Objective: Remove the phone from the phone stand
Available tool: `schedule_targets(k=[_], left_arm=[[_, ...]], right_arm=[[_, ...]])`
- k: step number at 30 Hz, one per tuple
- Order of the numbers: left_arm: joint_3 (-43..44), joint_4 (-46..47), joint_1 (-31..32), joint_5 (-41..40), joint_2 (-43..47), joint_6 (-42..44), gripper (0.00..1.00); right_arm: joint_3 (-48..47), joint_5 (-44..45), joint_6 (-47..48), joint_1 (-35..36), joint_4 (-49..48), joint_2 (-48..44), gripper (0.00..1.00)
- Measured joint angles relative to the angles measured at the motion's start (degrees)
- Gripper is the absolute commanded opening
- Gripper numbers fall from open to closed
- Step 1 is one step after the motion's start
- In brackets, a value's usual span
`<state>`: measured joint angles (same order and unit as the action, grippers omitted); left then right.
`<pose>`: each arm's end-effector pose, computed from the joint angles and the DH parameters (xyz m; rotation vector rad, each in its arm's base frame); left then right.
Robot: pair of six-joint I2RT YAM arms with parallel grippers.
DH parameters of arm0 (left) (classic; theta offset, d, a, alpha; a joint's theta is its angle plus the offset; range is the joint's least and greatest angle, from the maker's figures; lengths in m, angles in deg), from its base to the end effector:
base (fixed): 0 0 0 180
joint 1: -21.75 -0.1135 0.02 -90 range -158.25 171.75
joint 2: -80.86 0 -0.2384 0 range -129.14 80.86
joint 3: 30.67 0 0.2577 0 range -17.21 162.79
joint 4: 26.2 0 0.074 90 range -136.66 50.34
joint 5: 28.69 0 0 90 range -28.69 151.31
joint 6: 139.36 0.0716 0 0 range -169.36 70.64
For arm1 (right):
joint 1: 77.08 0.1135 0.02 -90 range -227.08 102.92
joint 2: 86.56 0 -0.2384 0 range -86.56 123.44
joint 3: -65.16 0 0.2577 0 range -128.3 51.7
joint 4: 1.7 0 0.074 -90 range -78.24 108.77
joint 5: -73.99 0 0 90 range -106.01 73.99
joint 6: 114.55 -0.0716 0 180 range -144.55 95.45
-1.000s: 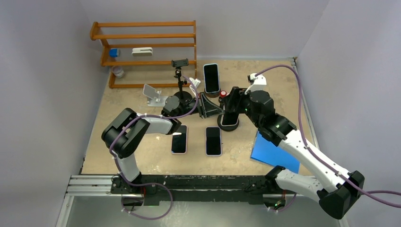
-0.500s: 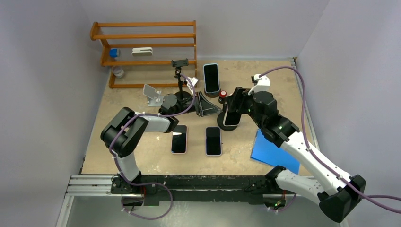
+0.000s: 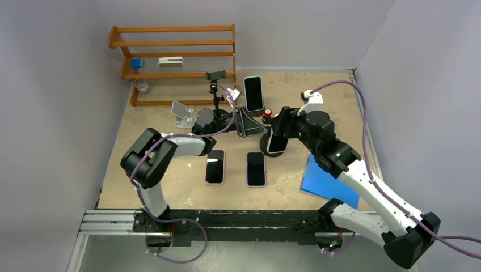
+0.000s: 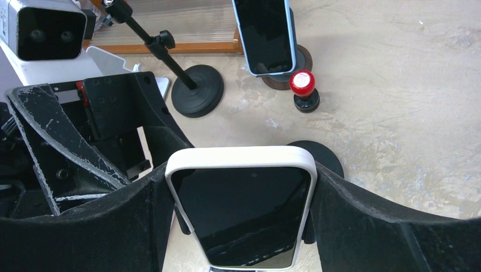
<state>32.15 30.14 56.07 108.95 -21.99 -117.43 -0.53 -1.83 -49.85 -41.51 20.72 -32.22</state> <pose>0.2903 -0.2623 0.2145 0.4043 1.6675 -1.9464 0.2334 0.1454 0.3304 0.0223 1.7910 0.5520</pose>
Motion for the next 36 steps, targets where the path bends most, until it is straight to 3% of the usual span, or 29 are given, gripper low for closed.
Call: schedule_targets(k=[4, 11, 15, 27, 31, 33, 36], left_arm=[[1.0, -1.5, 0.5, 0.4, 0.0, 0.8, 0.46], [2.2, -2.2, 1.1, 0.8, 0.0, 1.9, 0.14], [2.9, -2.2, 1.1, 1.8, 0.0, 3.0, 0.0], [3.9, -6.8, 0.7, 0.9, -0.5, 4.2, 0.0], [3.9, -6.9, 0.7, 0.5, -0.5, 4.5, 0.42], [3.7, -6.9, 0.6, 0.1, -0.5, 5.0, 0.52], [3.3, -6.6, 0.6, 0.3, -0.5, 5.3, 0.58]], right_arm=[[0.0, -0.5, 0.0, 0.0, 0.0, 0.0, 0.0], [0.0, -0.7, 0.1, -0.4, 0.7, -0.4, 0.0], [0.0, -1.1, 0.0, -0.7, 0.9, -0.9, 0.0], [0.2, -1.4, 1.8, -1.2, 2.5, -2.4, 0.0], [0.2, -1.2, 1.9, -1.2, 2.6, -2.4, 0.0], [0.2, -1.5, 1.9, -1.1, 2.6, -2.4, 0.0], [0.2, -1.9, 1.9, -1.0, 2.5, -2.3, 0.0]])
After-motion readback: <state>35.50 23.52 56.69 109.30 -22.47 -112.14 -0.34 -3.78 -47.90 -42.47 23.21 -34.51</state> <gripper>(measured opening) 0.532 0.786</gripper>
